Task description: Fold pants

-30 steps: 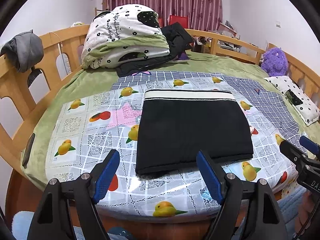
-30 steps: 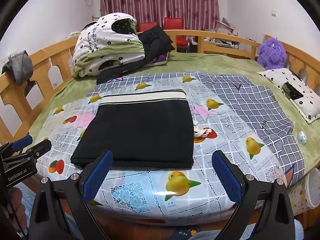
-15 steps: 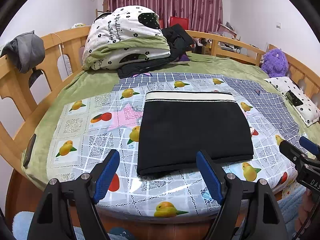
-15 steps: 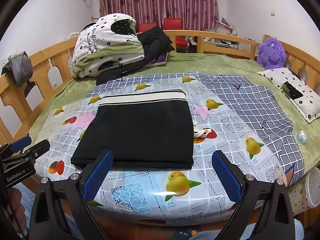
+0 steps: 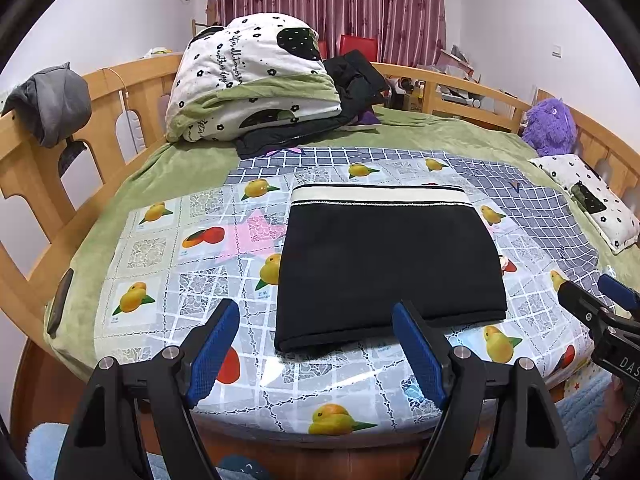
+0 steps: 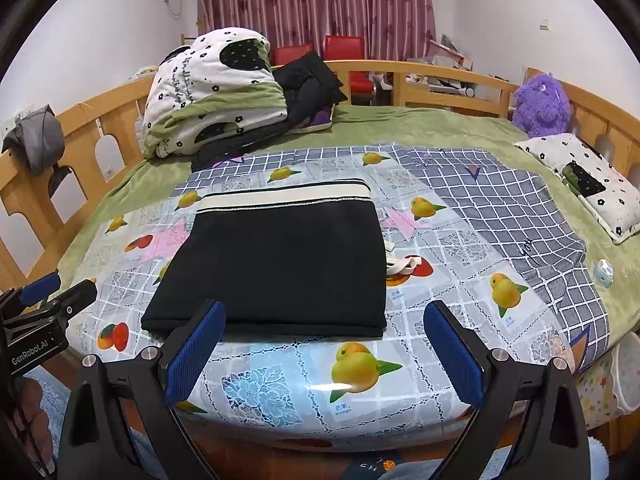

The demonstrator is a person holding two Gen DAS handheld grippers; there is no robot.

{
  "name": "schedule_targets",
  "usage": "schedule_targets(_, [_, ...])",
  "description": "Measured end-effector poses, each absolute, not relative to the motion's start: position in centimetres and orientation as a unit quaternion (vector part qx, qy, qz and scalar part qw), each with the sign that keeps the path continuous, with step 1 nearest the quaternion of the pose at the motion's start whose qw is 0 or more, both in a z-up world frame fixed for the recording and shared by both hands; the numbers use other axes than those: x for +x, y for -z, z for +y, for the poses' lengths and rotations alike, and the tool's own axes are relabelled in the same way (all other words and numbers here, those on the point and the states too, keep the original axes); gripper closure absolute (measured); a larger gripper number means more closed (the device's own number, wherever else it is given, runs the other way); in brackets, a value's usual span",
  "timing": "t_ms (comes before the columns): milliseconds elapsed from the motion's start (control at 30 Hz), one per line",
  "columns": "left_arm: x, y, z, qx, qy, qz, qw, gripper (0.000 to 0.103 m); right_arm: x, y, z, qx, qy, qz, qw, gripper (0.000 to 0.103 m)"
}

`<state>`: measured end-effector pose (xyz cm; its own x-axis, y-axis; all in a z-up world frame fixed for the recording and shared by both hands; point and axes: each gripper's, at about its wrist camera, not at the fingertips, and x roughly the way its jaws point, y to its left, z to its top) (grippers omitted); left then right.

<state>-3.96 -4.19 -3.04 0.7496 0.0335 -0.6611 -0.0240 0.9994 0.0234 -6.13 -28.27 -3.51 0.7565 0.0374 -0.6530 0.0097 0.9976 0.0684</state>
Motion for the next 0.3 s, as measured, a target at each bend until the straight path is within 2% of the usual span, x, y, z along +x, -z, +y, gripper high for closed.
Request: schedule_targets(300, [-3.93, 2.90, -4.42, 0.007, -0.016, 0.352, 0.936, 0.025, -6.21, 3.46, -28.17, 0.036, -0.008, 0.348, 0.937, 0.005])
